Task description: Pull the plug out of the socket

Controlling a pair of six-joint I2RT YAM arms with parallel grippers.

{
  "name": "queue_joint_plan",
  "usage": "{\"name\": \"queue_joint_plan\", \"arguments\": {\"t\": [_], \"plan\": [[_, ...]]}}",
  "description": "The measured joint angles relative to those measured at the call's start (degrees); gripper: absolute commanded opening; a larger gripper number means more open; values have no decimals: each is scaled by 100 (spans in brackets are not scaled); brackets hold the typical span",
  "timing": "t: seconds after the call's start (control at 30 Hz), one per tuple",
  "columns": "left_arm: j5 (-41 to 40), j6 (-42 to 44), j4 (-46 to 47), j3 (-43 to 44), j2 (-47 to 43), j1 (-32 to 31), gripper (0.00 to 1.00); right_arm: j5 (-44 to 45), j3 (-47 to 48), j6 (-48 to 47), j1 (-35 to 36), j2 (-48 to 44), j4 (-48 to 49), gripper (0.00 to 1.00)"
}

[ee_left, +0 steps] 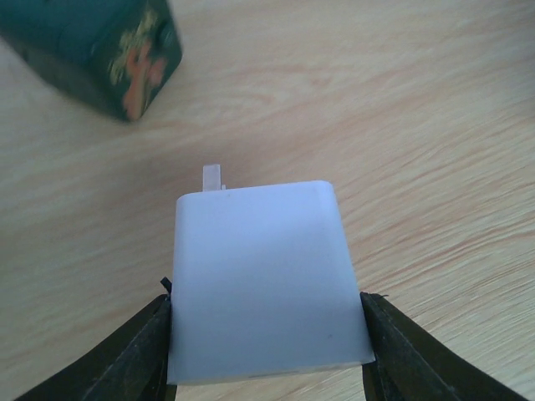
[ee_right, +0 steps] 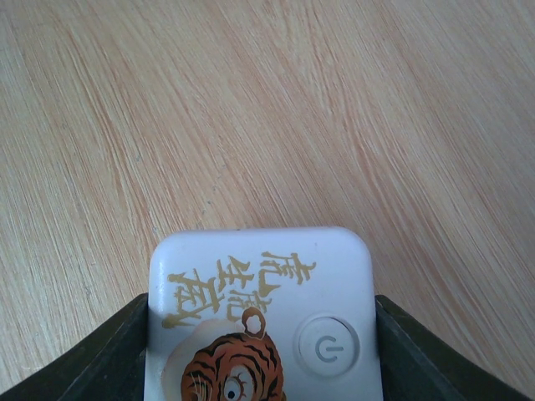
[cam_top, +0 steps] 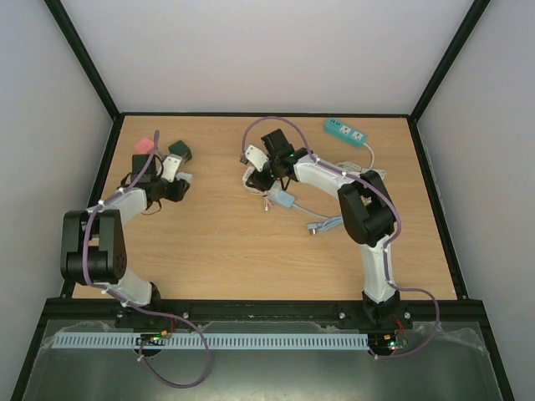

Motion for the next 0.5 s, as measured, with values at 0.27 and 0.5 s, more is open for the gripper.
{"name": "queue_joint_plan", "arguments": {"t": [0.27,0.5], "plan": [[-57,461,-280,118,608,485,47,-125,42,-404,92,2,-192,16],[-120,813,-518,444,881,568,54,-400,55,-863,219,-13,-367,17]]}}
